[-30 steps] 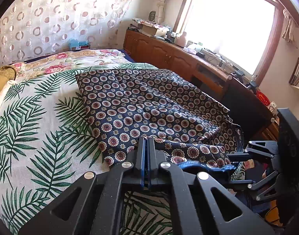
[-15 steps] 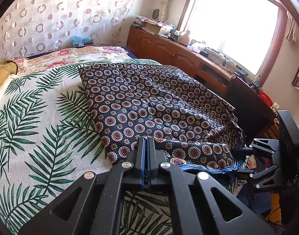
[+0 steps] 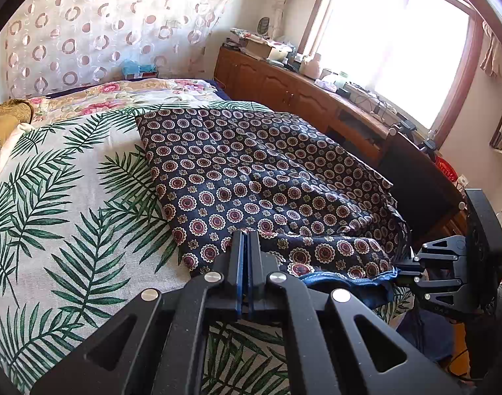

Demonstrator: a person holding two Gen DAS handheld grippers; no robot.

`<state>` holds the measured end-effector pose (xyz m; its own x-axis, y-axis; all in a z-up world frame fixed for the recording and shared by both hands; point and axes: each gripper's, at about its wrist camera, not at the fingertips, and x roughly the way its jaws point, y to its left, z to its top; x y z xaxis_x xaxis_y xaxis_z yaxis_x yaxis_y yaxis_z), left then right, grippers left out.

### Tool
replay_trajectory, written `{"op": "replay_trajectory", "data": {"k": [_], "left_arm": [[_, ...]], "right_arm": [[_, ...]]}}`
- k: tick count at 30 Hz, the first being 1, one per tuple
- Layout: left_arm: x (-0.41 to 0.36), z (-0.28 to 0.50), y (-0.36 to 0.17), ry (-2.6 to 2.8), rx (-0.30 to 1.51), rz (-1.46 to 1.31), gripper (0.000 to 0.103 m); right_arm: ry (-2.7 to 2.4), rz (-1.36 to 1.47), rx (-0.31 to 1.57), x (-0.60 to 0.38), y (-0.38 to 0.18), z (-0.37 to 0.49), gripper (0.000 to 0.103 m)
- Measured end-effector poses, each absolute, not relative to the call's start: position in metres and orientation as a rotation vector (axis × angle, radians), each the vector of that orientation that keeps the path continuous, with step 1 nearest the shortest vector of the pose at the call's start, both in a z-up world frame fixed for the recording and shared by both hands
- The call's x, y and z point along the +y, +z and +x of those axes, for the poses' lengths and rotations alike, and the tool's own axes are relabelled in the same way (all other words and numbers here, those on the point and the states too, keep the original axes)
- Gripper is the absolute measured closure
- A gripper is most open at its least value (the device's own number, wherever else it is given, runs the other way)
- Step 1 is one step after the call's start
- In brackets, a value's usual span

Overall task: Fold small clothes
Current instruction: 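Fold the blue-trimmed end over the garment with the right gripper while the left gripper holds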

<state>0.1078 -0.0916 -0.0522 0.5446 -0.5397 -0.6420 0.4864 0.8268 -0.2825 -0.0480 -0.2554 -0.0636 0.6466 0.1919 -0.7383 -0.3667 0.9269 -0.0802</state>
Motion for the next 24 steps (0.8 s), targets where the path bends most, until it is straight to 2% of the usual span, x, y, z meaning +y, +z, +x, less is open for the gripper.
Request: {"op": "replay_trajectory", "data": {"k": [17, 24], "left_arm": [[-0.088, 0.097, -0.025, -0.578, 0.713, -0.035, 0.101], [-0.084, 0.117, -0.02, -0.563, 0.711, -0.036, 0.101]], "right_arm": [[0.264, -0.16, 0.623, -0.269, -0.013, -0.01, 0.101], [0.263, -0.23, 0.613, -0.264, 0.006, 0.042, 0.101]]}}
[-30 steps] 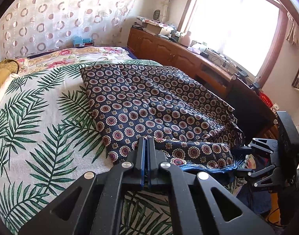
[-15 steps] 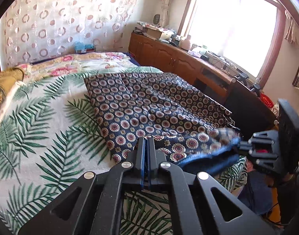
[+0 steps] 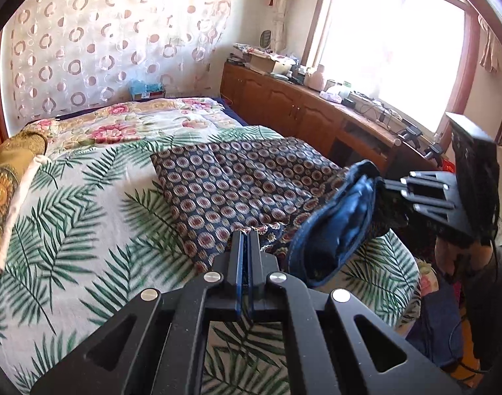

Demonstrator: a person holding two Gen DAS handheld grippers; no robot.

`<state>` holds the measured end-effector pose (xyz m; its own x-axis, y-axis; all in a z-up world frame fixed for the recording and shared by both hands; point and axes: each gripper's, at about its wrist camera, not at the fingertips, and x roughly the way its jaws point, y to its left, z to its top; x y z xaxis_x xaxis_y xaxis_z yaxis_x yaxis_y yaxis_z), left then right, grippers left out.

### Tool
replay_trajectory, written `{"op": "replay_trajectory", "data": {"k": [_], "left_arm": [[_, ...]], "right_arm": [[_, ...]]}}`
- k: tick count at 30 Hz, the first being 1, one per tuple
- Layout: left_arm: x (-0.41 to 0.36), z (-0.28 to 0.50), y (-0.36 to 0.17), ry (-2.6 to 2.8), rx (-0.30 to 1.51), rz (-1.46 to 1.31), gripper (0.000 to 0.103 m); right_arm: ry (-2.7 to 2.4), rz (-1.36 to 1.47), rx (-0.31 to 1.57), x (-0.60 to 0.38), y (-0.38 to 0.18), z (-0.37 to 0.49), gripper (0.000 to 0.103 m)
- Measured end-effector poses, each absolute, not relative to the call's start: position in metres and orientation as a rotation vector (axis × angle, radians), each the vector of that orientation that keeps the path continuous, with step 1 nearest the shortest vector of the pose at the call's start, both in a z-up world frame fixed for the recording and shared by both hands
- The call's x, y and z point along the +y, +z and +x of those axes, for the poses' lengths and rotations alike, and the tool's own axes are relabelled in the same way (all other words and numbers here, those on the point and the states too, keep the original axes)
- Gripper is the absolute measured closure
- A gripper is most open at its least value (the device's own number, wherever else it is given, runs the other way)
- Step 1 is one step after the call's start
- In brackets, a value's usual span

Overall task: Fold small clothes
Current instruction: 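Fold the blue-trimmed end over the garment with the right gripper while the left gripper holds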

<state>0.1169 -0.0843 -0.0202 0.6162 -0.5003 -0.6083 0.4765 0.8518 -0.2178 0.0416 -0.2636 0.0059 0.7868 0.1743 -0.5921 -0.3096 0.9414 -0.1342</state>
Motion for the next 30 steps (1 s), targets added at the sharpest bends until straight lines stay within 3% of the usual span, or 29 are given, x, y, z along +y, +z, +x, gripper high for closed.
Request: {"op": "replay_trajectory", "data": {"k": [8, 17, 19, 23, 27, 30], "left_arm": [[-0.082, 0.159, -0.024, -0.52, 0.737, -0.049, 0.101], [-0.077, 0.204, -0.029, -0.509, 0.783, -0.05, 0.1], [-0.072, 0.211, -0.028, -0.506, 0.778, -0.05, 0.093], [-0.064, 0.223, -0.024, -0.498, 0.753, -0.067, 0.061], [-0.063, 0.238, -0.028, -0.504, 0.776, -0.069, 0.053], [-0.063, 0.246, -0.032, -0.505, 0.785, -0.075, 0.053]], "right_arm": [[0.256, -0.26, 0.606, -0.263, 0.007, 0.112, 0.101], [0.269, -0.192, 0.691, -0.269, -0.034, 0.181, 0.101], [0.279, -0.187, 0.688, -0.268, -0.034, 0.191, 0.101], [0.292, -0.189, 0.652, -0.269, -0.018, 0.207, 0.101], [0.285, -0.225, 0.636, -0.265, -0.009, 0.23, 0.101], [0.272, -0.235, 0.651, -0.262, -0.013, 0.254, 0.101]]}}
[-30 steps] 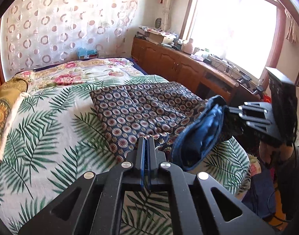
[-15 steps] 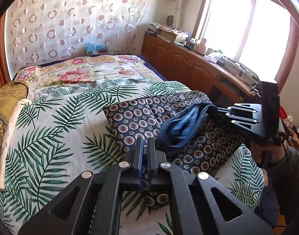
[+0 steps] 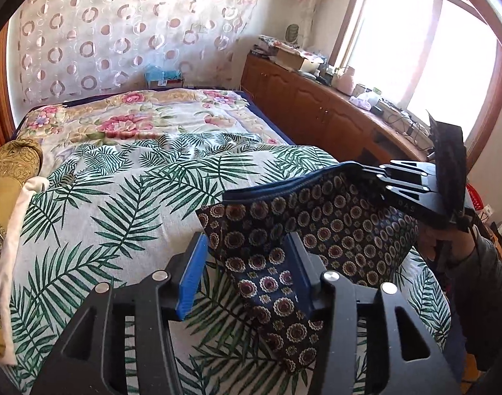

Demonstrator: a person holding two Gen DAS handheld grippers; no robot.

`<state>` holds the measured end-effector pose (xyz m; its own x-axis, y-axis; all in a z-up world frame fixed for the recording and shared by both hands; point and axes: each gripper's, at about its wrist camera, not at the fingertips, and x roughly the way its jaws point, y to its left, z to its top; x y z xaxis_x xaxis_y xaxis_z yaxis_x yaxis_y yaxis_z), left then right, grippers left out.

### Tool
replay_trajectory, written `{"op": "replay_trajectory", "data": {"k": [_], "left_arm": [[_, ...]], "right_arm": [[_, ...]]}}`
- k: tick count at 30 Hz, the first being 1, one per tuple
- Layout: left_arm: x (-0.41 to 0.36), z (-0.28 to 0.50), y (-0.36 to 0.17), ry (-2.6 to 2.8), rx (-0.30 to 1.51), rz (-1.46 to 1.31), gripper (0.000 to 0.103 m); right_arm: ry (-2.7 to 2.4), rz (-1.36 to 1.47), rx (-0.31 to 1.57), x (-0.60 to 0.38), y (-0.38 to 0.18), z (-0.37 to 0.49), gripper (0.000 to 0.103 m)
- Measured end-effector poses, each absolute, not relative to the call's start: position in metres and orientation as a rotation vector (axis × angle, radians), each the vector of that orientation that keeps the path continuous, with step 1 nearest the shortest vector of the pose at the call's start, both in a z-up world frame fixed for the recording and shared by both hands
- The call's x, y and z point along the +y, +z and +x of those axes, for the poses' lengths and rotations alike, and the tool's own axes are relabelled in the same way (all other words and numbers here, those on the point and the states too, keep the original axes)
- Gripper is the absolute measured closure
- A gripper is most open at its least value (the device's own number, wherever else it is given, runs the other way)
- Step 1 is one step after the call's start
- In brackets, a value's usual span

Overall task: Fold small clothes
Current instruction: 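Fold the blue-trimmed end over the garment with the right gripper while the left gripper holds, then grasp the folded navy garment's trimmed edge with both grippers and lift it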

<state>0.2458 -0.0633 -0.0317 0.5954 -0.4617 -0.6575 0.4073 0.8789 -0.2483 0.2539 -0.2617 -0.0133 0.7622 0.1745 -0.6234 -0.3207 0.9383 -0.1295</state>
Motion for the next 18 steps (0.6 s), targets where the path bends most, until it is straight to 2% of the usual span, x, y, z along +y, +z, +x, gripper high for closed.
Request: {"op": "replay_trajectory", "data": {"k": [8, 9, 11, 13, 18], "left_arm": [[-0.07, 0.255, -0.043, -0.508, 0.814, -0.038, 0.053], [-0.071, 0.256, -0.045, -0.509, 0.819, -0.036, 0.053], [-0.072, 0.258, -0.048, -0.497, 0.827, -0.025, 0.053], [-0.072, 0.26, -0.05, -0.492, 0.832, -0.016, 0.053], [-0.07, 0.264, -0.053, -0.475, 0.839, -0.015, 0.053]], "right_arm": [[0.296, -0.168, 0.656, -0.262, -0.017, 0.279, 0.1], [0.297, -0.152, 0.649, -0.266, -0.015, 0.279, 0.096], [0.258, -0.154, 0.614, -0.272, -0.009, 0.272, 0.071], [0.23, -0.151, 0.589, -0.277, -0.005, 0.267, 0.061], [0.192, -0.144, 0.58, -0.293, -0.003, 0.251, 0.06]]}}
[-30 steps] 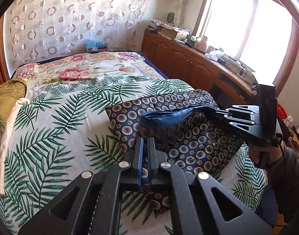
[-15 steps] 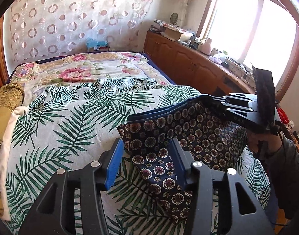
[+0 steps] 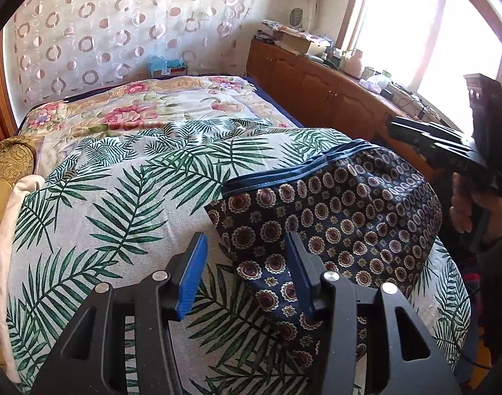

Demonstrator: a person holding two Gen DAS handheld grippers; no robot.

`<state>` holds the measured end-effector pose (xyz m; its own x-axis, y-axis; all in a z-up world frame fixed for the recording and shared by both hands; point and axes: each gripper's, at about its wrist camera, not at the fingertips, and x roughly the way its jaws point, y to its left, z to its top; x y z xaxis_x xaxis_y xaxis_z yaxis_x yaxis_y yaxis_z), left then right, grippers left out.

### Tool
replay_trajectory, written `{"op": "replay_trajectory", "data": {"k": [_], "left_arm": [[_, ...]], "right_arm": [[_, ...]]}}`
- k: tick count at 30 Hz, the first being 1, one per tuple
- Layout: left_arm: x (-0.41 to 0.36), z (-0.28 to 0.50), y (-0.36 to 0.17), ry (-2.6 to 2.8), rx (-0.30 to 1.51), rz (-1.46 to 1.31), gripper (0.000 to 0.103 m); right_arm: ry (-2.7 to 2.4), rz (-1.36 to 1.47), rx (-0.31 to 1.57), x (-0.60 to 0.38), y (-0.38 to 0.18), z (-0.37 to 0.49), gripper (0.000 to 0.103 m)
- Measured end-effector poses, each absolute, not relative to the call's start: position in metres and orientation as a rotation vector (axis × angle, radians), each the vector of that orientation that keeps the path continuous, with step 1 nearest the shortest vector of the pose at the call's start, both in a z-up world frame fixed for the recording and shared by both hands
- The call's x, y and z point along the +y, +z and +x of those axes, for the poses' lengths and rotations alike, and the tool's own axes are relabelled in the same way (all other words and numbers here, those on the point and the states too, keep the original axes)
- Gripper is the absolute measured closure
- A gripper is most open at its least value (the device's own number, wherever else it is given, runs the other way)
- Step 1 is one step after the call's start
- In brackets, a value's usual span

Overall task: Fold small clothes
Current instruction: 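Grasp the folded navy garment's trimmed edge with both grippers and lift it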

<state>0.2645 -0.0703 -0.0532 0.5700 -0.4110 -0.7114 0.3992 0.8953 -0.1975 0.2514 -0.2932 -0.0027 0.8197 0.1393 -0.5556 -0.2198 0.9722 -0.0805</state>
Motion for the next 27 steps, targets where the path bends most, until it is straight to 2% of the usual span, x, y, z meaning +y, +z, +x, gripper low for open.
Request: {"op": "replay_trajectory", "data": {"k": [11, 14, 16, 27], "left_arm": [[-0.071, 0.284, -0.065, -0.446, 0.875, -0.019, 0.053], [-0.073, 0.29, -0.067, -0.445, 0.884, -0.011, 0.053], [-0.073, 0.295, -0.069, -0.442, 0.895, -0.014, 0.053], [-0.08, 0.306, -0.077, -0.48, 0.932, -0.026, 0.053]], "right_arm": [[0.088, -0.114, 0.73, -0.332, -0.047, 0.227, 0.059], [0.084, -0.092, 0.742, -0.337, -0.054, 0.234, 0.05], [0.087, -0.076, 0.753, -0.339, -0.056, 0.244, 0.048], [0.173, -0.007, 0.809, -0.36, -0.061, 0.279, 0.047]]}}
